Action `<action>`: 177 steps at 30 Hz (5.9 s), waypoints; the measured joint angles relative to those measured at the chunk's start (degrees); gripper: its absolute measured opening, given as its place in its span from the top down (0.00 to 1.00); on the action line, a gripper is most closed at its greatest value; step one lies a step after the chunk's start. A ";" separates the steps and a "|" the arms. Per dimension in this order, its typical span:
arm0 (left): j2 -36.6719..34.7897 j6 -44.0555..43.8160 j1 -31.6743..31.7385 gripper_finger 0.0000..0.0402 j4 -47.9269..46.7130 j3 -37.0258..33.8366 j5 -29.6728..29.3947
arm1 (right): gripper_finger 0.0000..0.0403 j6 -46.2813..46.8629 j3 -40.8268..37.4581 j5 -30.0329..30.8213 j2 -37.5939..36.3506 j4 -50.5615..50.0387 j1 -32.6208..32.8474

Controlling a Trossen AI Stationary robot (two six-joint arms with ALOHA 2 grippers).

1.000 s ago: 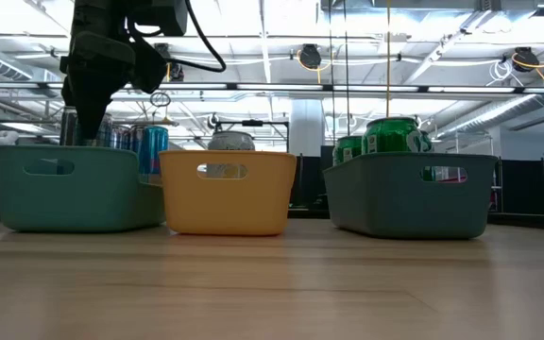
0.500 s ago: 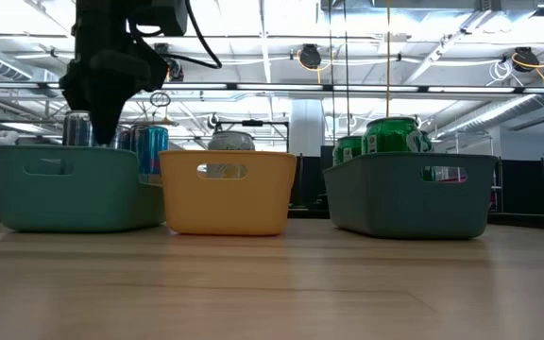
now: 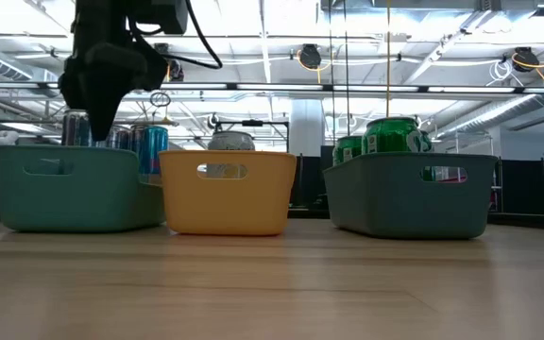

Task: Sort soda cans
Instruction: Put the blue soda can into the green bin, then move the green soda can to the bottom center of the table

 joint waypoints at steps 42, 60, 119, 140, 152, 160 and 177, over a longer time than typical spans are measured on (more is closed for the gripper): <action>1.46 -85.41 -53.29 0.25 -18.33 20.15 2.60 | 0.25 -11.33 0.00 -0.24 -0.02 0.82 0.00; 3.14 -78.46 -54.62 0.25 -18.30 20.13 -4.51 | 0.25 -13.04 0.00 0.04 -0.02 3.20 0.00; 16.71 -82.61 -60.61 0.25 0.32 20.08 2.00 | 0.25 -14.43 -0.02 0.01 0.00 4.17 -0.01; 19.14 -82.56 -61.48 0.25 2.93 20.19 3.21 | 0.25 -14.37 -0.02 0.00 0.00 4.94 0.00; 19.23 -82.55 -61.48 0.25 3.97 20.19 2.97 | 0.25 -15.07 -0.02 0.01 0.00 5.33 -0.02; 19.25 -82.50 -61.46 0.25 3.99 20.19 2.93 | 0.25 -15.84 -0.02 0.02 0.00 5.33 -0.01; 19.25 -82.53 -61.13 0.25 3.40 20.13 1.49 | 0.25 -16.06 -0.02 0.02 0.02 6.25 -0.02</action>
